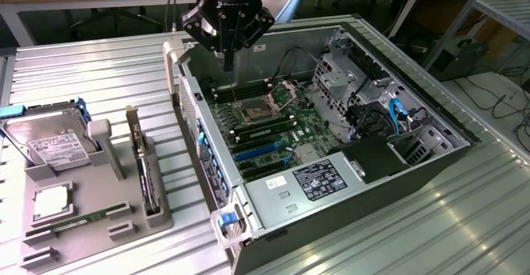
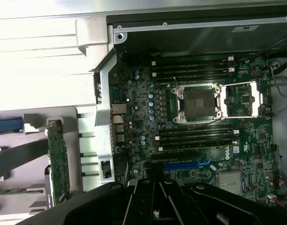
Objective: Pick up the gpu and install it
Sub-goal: 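Reach for the gpu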
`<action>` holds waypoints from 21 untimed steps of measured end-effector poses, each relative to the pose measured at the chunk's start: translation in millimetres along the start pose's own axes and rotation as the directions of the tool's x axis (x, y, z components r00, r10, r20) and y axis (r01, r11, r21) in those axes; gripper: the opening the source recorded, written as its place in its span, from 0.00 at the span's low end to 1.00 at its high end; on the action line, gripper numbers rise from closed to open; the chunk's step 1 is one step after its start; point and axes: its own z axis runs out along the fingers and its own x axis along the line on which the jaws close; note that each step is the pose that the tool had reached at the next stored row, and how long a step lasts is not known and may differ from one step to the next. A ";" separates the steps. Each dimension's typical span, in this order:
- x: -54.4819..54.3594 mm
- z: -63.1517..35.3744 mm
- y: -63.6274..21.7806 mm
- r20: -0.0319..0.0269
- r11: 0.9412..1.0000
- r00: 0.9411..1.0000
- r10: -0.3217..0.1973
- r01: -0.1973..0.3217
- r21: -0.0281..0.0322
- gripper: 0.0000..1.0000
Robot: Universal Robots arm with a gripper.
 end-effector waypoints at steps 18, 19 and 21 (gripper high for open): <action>11.4 -0.3 -0.9 0.000 1.000 1.000 0.000 0.000 0.000 0.11; 12.0 -0.3 -0.9 0.000 1.000 1.000 0.000 0.000 0.000 0.11; 13.3 -0.4 -1.0 0.000 1.000 1.000 0.000 0.000 0.000 0.11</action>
